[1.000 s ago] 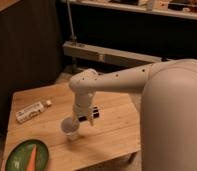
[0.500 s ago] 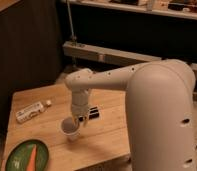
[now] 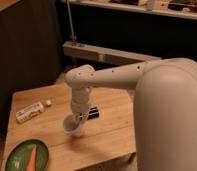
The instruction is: Pick up the ceramic cup
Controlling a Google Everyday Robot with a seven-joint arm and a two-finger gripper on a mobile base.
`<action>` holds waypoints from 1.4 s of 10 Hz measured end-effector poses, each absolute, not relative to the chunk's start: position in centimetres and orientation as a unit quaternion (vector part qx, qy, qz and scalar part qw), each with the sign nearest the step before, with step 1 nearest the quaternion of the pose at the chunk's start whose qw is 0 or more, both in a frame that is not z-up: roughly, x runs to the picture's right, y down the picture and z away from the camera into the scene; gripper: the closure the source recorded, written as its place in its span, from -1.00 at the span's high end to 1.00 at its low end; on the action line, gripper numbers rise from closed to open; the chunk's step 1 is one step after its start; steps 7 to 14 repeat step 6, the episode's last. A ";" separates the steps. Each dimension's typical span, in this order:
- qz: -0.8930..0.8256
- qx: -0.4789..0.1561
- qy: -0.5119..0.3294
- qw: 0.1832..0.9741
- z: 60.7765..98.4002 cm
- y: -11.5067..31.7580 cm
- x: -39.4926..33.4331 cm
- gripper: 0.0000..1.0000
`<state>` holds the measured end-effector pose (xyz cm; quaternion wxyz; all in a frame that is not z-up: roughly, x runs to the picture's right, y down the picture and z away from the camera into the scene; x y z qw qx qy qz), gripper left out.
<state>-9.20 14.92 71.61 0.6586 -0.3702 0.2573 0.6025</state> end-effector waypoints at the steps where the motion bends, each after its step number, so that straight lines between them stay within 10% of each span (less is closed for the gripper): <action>1: 0.603 -0.364 0.236 0.670 69.9 13.4 -9.7 -1.00; 6: 0.601 -0.331 0.157 0.710 61.5 5.7 -12.0 -1.00; 14: 0.601 -0.331 0.157 0.710 61.5 5.7 -12.0 -1.00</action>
